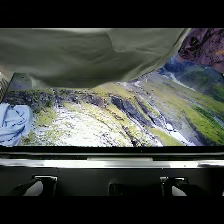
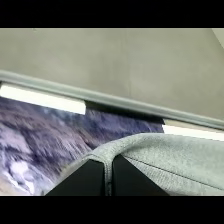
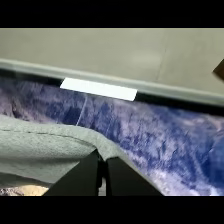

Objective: Fold the clothes and pants, and hang the long-sleeved shirts on hangers.

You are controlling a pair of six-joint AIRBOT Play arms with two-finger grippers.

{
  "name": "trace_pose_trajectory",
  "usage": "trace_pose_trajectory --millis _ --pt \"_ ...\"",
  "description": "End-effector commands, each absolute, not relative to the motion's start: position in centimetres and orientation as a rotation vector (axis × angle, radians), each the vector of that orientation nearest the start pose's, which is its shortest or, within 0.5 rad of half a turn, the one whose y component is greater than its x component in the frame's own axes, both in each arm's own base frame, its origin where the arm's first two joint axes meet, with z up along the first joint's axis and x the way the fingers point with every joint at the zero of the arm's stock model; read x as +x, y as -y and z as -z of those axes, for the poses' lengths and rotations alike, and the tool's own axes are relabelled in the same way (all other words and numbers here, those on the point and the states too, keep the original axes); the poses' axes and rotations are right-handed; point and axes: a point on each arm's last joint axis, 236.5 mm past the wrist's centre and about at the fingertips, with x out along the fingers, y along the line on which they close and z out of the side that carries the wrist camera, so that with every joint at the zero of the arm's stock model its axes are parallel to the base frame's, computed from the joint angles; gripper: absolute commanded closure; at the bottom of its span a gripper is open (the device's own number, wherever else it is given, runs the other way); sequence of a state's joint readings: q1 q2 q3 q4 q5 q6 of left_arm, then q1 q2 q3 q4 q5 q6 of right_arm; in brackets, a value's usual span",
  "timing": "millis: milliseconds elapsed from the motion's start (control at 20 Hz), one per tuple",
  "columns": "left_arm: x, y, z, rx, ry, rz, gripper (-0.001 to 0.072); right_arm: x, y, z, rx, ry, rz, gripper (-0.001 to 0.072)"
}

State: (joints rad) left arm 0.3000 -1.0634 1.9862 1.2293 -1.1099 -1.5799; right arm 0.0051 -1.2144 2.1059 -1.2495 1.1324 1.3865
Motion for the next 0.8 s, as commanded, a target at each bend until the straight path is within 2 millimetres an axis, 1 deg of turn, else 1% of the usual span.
trace_pose_trajectory --millis 0,50,100,150,200,250,300,350,400,450,500,550,600,650,750 --pt "28.0 -5.5 -51.9 -0.199 -0.008 -0.174 0.0689 29.9 -4.4 -51.8 -0.066 -0.041 -0.187 0.0676" --pt "26.1 -6.0 -51.2 -0.236 -0.021 -0.219 0.0688 27.3 -4.1 -52.7 -0.063 -0.011 -0.174 0.0676" --pt "24.5 -6.3 -50.4 -0.254 -0.044 -0.256 0.0688 25.3 -3.9 -53.4 -0.045 0.010 -0.164 0.0676" --pt "23.2 -6.6 -49.5 -0.258 -0.073 -0.290 0.0688 23.6 -3.7 -53.9 -0.022 0.029 -0.156 0.0676" --pt "22.2 -6.8 -48.9 -0.256 -0.098 -0.313 0.0688 22.3 -3.6 -54.3 -0.003 0.044 -0.154 0.0676" --pt "21.7 -6.9 -48.3 -0.256 -0.123 -0.325 0.0688 21.7 -3.5 -54.5 0.019 0.052 -0.148 0.0676" --pt "21.7 -6.9 -47.7 -0.260 -0.147 -0.327 0.0688 21.6 -3.5 -54.5 0.041 0.050 -0.149 0.0676" --pt "22.1 -6.9 -46.8 -0.265 -0.185 -0.328 0.0688 22.0 -3.5 -54.3 0.049 0.039 -0.150 0.0676" --pt "23.0 -6.8 -45.8 -0.267 -0.227 -0.315 0.0688 23.1 -3.5 -53.7 0.059 0.012 -0.149 0.0676" --pt "24.6 -6.4 -44.3 -0.261 -0.285 -0.281 0.0688 24.8 -3.5 -52.6 0.072 -0.036 -0.148 0.0676" --pt "26.6 -5.8 -42.4 -0.257 -0.353 -0.233 0.0688 26.9 -3.6 -51.0 0.097 -0.098 -0.146 0.0676" --pt "28.9 -5.2 -40.0 -0.264 -0.432 -0.182 0.0688 29.4 -3.7 -48.8 0.122 -0.182 -0.142 0.0676" --pt "31.2 -4.9 -37.3 -0.272 -0.516 -0.143 0.0688 32.4 -3.7 -45.8 0.145 -0.287 -0.134 0.0675" --pt "33.6 -5.0 -33.9 -0.287 -0.613 -0.123 0.0688 35.6 -3.9 -42.3 0.167 -0.396 -0.128 0.0675" --pt "38.1 -5.6 -26.4 -0.292 -0.794 -0.102 0.0688 41.6 -4.6 -34.2 0.199 -0.596 -0.134 0.0675"
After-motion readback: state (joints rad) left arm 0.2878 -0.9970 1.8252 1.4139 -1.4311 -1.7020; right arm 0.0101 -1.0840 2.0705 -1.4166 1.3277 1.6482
